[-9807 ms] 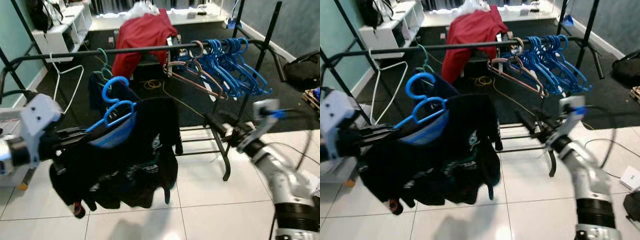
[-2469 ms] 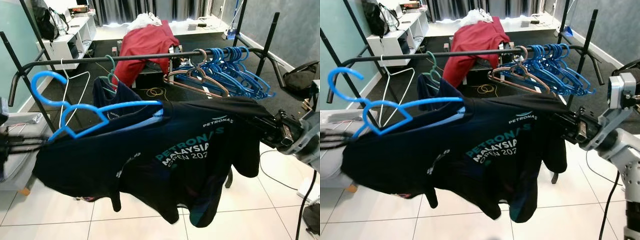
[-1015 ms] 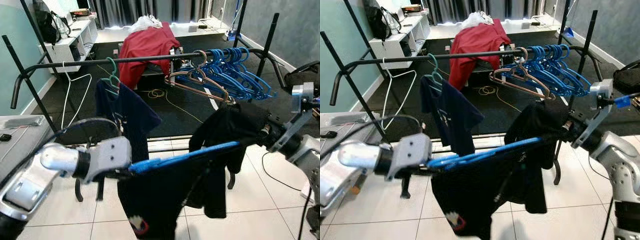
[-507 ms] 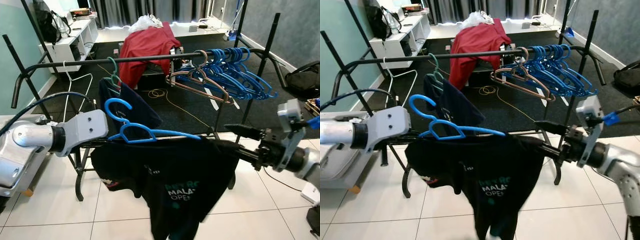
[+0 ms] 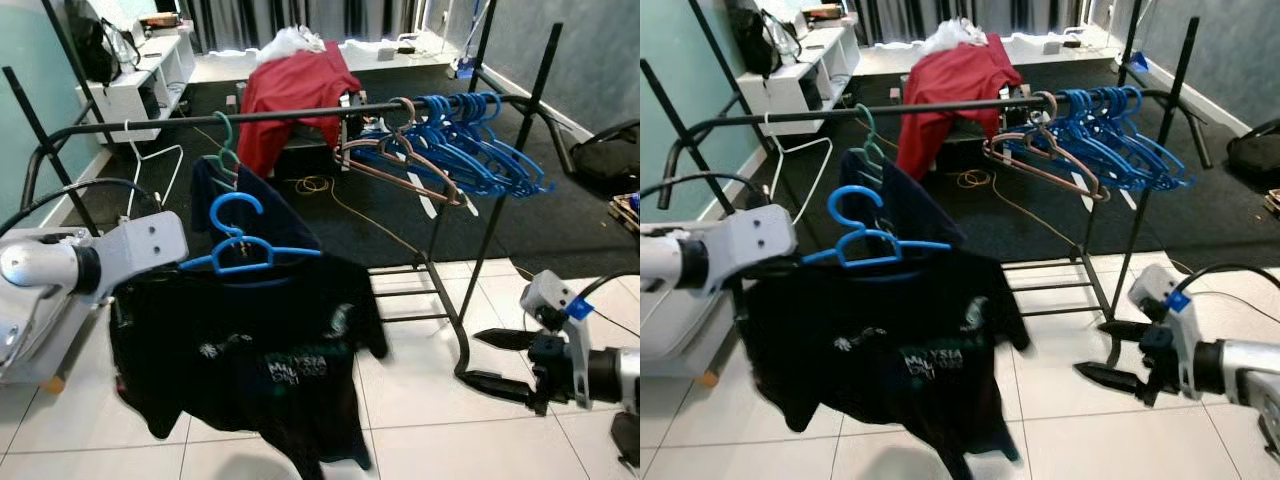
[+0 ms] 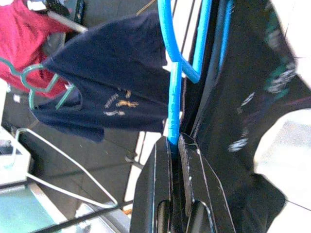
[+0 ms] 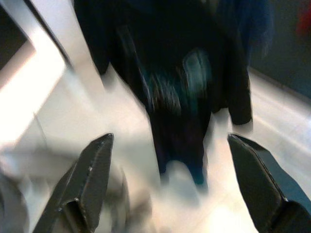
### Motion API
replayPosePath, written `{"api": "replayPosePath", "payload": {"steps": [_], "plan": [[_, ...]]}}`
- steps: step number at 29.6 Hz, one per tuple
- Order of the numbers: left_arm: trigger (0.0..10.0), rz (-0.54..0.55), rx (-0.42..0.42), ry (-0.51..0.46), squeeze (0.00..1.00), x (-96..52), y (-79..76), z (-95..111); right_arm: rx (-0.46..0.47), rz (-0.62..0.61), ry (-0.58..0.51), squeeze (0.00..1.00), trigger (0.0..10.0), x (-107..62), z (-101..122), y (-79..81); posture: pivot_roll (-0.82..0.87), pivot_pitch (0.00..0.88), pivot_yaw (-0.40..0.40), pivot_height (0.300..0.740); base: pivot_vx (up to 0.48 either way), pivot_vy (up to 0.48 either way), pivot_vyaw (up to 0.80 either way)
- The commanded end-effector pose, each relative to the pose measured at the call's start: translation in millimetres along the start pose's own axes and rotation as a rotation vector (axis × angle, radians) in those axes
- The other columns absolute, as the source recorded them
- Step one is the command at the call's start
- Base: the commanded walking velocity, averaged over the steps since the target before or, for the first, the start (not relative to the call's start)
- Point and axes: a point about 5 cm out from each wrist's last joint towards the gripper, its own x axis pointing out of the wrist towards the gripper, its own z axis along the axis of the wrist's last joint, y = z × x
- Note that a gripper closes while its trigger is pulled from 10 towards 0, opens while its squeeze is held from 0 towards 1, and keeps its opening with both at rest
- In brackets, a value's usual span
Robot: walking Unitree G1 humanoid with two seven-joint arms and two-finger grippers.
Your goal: Hang hanger
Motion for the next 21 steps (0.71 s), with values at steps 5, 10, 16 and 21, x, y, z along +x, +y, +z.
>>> {"api": "replayPosePath", "payload": {"steps": [5,10,16,21], "plan": [[10.0,-0.036,0.07,-0.065,0.0,1.5,-0.3,16.9,-0.051,-0.026,-0.175,0.63,10.0,-3.1,30.8,-6.1,-0.09,0.0,0.035,0.74,0.0,0.0,0.0],[10.0,-0.153,0.131,-0.171,0.0,13.7,-15.1,38.3,-0.129,0.042,-0.278,0.0,10.0,-0.7,66.1,-9.4,-0.1,0.0,0.032,0.74,0.0,0.0,0.0],[10.0,-0.26,0.236,-0.344,0.0,38.6,-32.9,86.8,-0.289,0.247,-0.149,0.0,10.0,25.4,94.0,-4.6,-0.1,0.0,0.009,0.74,0.0,0.0,0.0],[10.0,-0.319,0.256,-0.468,0.0,53.7,-52.5,119.1,-0.294,0.385,-0.139,0.0,10.0,51.6,94.3,10.5,-0.09,0.0,0.003,0.74,0.0,0.0,0.0]]}}
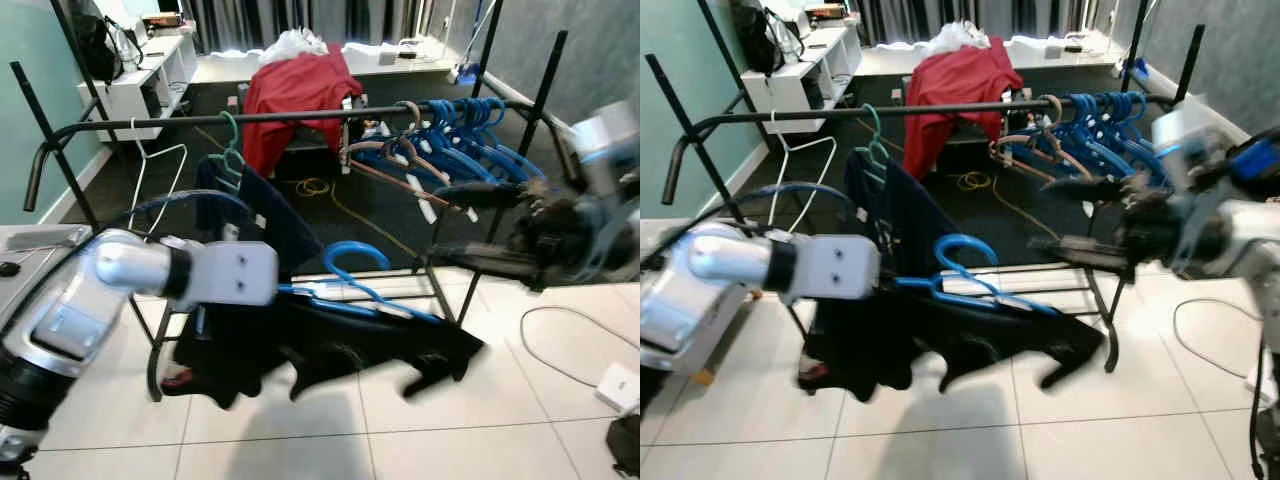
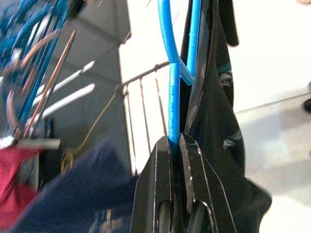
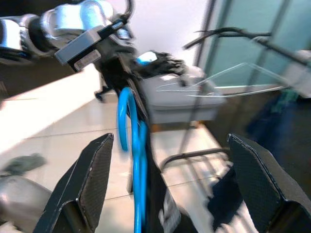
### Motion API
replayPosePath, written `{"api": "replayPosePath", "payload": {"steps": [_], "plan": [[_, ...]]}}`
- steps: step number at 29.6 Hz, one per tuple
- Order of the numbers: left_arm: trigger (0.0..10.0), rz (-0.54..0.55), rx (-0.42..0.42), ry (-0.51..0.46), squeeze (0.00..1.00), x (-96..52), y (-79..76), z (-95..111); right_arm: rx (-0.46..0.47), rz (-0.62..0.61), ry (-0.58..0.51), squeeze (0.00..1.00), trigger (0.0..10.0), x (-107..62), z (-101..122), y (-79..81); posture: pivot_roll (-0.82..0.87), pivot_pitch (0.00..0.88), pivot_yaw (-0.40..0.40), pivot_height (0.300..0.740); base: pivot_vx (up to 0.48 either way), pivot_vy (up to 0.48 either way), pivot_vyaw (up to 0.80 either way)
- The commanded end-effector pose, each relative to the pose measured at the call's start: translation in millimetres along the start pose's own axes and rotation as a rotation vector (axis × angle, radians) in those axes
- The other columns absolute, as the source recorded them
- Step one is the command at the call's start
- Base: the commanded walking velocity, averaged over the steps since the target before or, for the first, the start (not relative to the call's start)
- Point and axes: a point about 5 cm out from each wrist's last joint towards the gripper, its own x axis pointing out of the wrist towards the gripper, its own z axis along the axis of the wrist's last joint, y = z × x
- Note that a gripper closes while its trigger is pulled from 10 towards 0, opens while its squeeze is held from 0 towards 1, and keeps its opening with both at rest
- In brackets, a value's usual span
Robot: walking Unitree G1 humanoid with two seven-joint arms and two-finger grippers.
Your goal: Hang hanger
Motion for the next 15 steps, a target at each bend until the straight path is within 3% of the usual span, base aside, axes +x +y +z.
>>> {"api": "replayPosePath", "payload": {"steps": [1,4,10,12,15], "plan": [[10.0,-0.019,0.023,-0.038,0.0,6.7,-1.2,10.5,-0.012,0.056,0.01,0.0,10.0,10.2,3.2,3.8,-0.09,0.0,0.003,0.74,0.0,0.0,0.0],[10.0,-0.029,0.031,-0.068,0.0,16.2,-2.4,17.6,0.0,0.112,0.007,0.0,10.0,23.5,-0.2,8.3,-0.09,0.0,0.003,0.74,0.0,0.0,0.0],[10.0,-0.035,0.031,-0.07,0.0,17.4,-2.3,18.8,0.003,0.133,0.016,0.0,10.0,25.2,-1.0,7.1,-0.09,0.0,0.0,0.74,0.0,0.0,0.0],[10.0,-0.025,0.031,-0.061,0.0,16.1,0.7,18.4,0.017,0.156,0.061,0.0,10.0,23.6,-6.6,8.2,-0.09,0.0,-0.002,0.74,0.0,0.0,0.0],[10.0,-0.008,0.026,-0.042,0.0,14.3,4.1,16.9,0.058,0.181,0.239,0.0,10.0,16.0,-28.0,15.2,-0.09,0.0,-0.002,0.74,0.0,0.0,0.0]]}}
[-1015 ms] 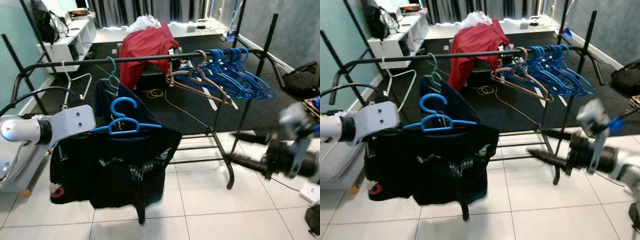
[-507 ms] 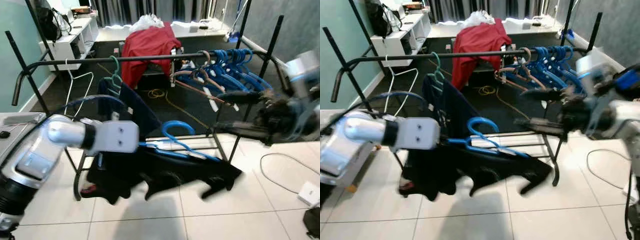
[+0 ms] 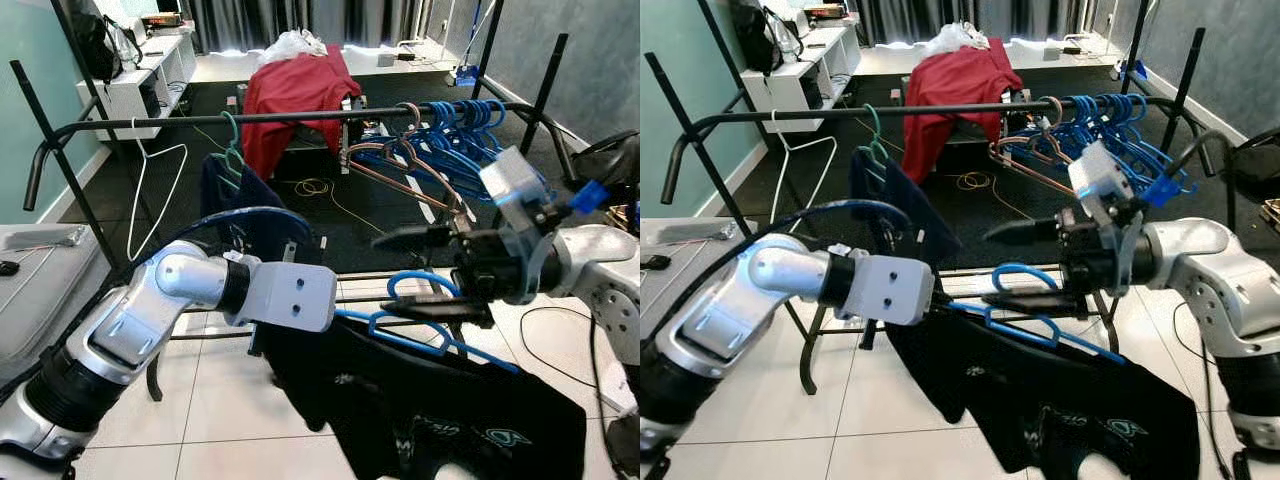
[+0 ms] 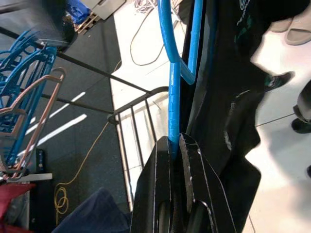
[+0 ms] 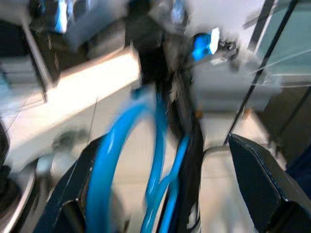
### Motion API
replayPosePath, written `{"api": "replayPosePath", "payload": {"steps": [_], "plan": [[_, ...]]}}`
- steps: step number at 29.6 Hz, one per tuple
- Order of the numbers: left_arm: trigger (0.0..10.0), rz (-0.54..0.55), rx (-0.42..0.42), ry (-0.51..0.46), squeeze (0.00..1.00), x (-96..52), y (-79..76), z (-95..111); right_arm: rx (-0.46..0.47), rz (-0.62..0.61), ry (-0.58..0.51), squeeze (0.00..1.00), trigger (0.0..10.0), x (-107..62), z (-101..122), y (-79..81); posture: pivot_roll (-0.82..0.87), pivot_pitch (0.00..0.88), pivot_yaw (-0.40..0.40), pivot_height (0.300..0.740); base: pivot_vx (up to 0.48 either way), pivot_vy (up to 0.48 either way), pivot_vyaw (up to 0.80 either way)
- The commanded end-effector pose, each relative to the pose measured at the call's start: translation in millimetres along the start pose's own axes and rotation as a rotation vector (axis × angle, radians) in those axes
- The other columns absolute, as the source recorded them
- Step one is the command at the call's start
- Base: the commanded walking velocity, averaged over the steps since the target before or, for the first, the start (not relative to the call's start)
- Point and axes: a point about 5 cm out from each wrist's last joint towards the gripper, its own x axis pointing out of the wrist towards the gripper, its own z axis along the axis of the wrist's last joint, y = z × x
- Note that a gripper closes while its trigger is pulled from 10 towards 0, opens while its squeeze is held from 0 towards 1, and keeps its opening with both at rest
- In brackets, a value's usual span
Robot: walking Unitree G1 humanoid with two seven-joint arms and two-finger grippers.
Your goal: Hang hanger
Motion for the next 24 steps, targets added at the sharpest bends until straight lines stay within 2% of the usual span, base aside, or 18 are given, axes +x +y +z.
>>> {"api": "replayPosePath", "payload": {"steps": [1,8,9,18,24], "plan": [[10.0,0.022,0.007,0.016,0.0,-2.6,4.1,0.8,0.033,0.023,0.104,0.0,10.0,1.4,-14.5,5.7,-0.09,0.0,-0.002,0.74,0.0,0.0,0.0],[10.0,0.019,0.004,0.026,0.0,-1.3,2.6,-0.6,0.067,0.036,0.173,0.0,10.0,-1.8,-22.4,13.1,-0.1,0.0,0.002,0.74,0.0,0.0,0.0],[10.0,0.022,0.006,0.026,0.0,-1.3,3.6,0.0,0.046,0.014,0.177,0.0,0.0,-1.4,-22.9,10.3,-0.1,0.0,0.002,0.74,0.0,0.0,0.0],[10.0,0.02,0.011,0.026,0.0,-1.2,4.1,1.4,0.012,-0.032,0.137,0.0,0.0,-1.3,-16.9,2.4,-0.1,0.0,-0.001,0.74,0.0,0.0,0.0],[10.0,0.028,0.013,0.022,0.0,-2.6,5.5,3.2,0.011,-0.035,0.147,0.0,0.0,-2.2,-16.9,3.0,-0.1,0.0,-0.001,0.74,0.0,0.0,0.0]]}}
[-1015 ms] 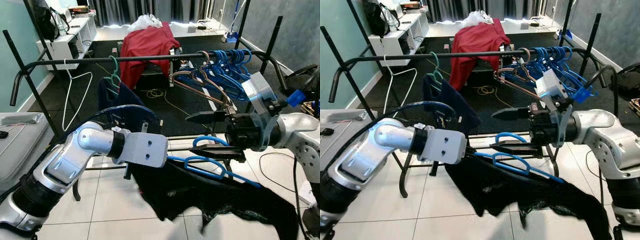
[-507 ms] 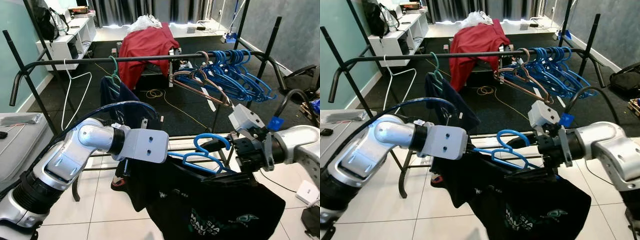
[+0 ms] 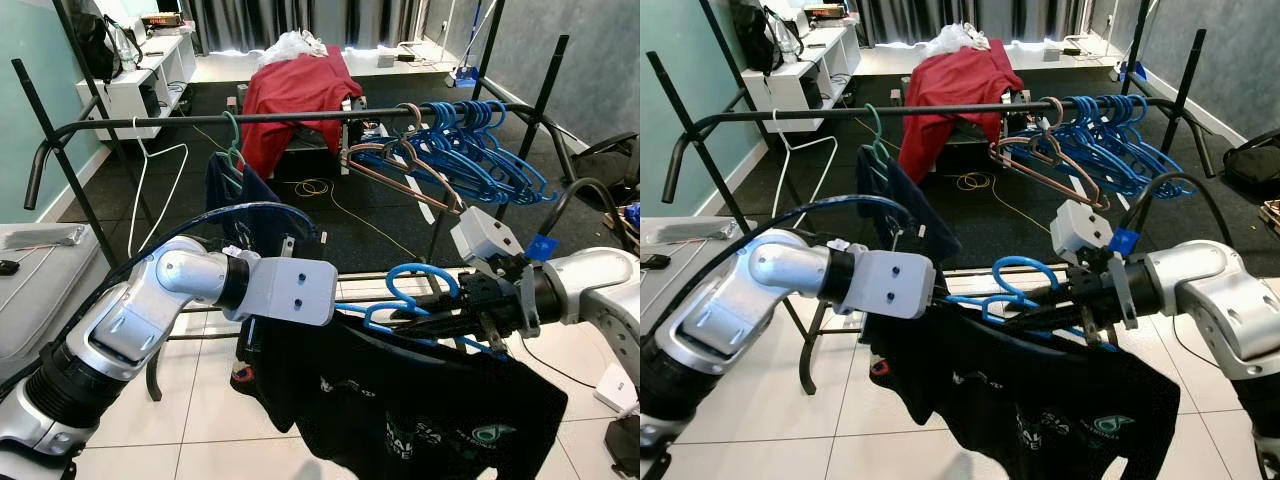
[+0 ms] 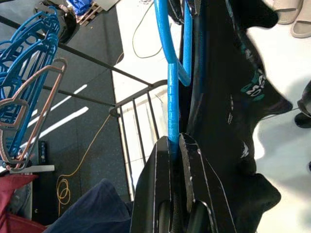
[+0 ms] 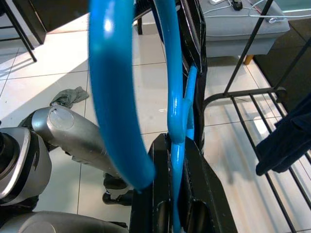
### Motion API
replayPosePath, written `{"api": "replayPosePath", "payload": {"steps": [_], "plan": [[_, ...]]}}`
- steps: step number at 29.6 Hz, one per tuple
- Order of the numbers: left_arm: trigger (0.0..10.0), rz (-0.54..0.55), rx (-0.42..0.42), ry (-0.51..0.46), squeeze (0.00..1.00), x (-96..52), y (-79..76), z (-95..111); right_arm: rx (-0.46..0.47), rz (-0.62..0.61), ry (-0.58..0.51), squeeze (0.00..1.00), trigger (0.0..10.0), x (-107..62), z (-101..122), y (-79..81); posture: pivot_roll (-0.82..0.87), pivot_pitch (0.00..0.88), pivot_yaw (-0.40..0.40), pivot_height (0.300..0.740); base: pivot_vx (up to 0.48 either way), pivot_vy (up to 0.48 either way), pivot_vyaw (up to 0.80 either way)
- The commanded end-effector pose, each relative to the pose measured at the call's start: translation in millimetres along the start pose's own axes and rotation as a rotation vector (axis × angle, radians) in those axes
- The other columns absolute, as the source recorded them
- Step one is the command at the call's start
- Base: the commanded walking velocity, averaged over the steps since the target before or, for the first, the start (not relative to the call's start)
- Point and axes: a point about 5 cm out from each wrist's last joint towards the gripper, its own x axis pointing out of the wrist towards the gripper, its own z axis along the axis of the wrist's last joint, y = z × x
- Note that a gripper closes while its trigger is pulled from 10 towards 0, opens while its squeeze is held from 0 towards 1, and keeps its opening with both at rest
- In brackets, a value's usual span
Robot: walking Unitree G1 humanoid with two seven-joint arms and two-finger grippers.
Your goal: Hang hanger
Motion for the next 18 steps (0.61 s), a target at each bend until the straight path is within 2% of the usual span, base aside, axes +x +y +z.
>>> {"api": "replayPosePath", "payload": {"steps": [1,8,10,13,15,16,17,18], "plan": [[10.0,0.025,0.02,-0.014,0.0,-2.8,5.6,6.4,-0.024,-0.003,0.005,0.0,0.0,-0.9,3.8,0.1,-0.1,0.0,-0.001,0.74,0.0,0.0,0.0],[10.0,0.048,0.031,-0.026,0.0,-4.9,10.1,9.5,-0.024,-0.009,0.003,0.0,0.0,-0.3,3.6,-0.8,-0.1,0.0,-0.002,0.74,0.0,0.0,0.0],[10.0,0.115,0.005,-0.083,0.0,-8.8,18.6,14.9,-0.025,-0.034,0.007,0.0,0.0,-0.7,0.6,-3.4,-0.1,0.0,-0.004,0.74,0.0,0.0,0.0],[10.0,0.14,-0.01,-0.108,0.0,-10.8,21.9,17.2,-0.025,-0.042,0.006,0.0,0.0,-0.9,-0.1,-4.2,-0.1,0.0,-0.004,0.74,0.0,0.0,0.0],[10.0,0.24,-0.111,-0.263,0.0,-32.9,38.8,30.5,-0.018,-0.065,-0.006,0.0,0.0,-3.5,-1.3,-4.6,-0.1,0.0,-0.002,0.74,0.0,0.0,0.0],[10.0,0.278,-0.158,-0.34,1.0,-48.6,46.1,36.5,-0.013,-0.077,-0.01,0.0,0.0,-4.8,-2.3,-4.3,-0.1,0.0,0.001,0.74,0.0,0.0,0.0],[10.0,0.29,-0.192,-0.416,1.0,-64.8,49.7,42.7,-0.009,-0.09,-0.014,0.0,0.0,-5.9,-3.2,-4.2,-0.1,0.0,0.003,0.74,0.0,0.0,0.0],[10.0,0.29,-0.192,-0.416,1.0,-64.8,49.7,42.7,-0.009,-0.09,-0.014,0.0,0.0,-5.9,-3.2,-4.2,-0.1,0.0,0.003,0.74,0.0,0.0,0.0]]}}
